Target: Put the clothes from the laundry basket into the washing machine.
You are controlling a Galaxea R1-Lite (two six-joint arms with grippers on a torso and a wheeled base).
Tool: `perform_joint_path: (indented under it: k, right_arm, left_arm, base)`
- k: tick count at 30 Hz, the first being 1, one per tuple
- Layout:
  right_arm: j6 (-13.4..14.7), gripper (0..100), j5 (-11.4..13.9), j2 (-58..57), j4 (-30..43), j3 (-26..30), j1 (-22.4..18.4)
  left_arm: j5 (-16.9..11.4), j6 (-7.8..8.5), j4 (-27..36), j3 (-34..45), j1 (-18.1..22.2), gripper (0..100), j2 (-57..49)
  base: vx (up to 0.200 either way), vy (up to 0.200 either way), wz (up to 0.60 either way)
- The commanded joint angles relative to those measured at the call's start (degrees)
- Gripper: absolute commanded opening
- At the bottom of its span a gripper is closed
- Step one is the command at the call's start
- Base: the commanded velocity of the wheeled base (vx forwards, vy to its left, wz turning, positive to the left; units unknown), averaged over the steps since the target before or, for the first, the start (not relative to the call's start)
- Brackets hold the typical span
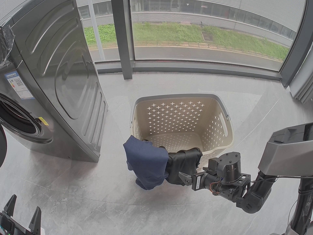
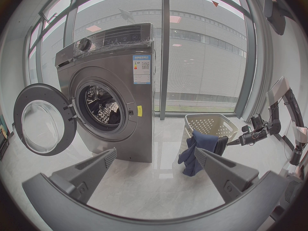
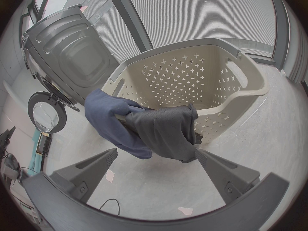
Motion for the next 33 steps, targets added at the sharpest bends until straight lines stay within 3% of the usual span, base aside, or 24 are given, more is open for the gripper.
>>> perform_joint_path:
  k: [1,13,17,33]
  right_arm:
    - [-0.1,100,-0.2,5.0,-0.5,-3.6,-0.3]
    - [-0.6,100,-0.7,9.6,-0.5,-9.7,-2.2]
    - [-0.6,100,-2.3,10.9,-0.5,-12.8,-3.2]
    - [-1.8,100,-2.3,14.0,-1.2,-16.6,-3.6]
  left_arm:
    - [0.0,-0.01,0.0,1.0,0.0,100,-0.8]
    - [0.0,-0.01,0.0,1.0,0.0,100,-0.8]
    - [-0.1,0.08,0.0,1.0,0.0,100,-0.8]
    - [0.0,0.52,0.1,1.0,0.0,100,-0.8]
  base:
    - [0.000,0.000,0.00]
    - [0.000,0.000,0.00]
    - [0.000,0.000,0.00]
    - [0.000,0.000,0.00]
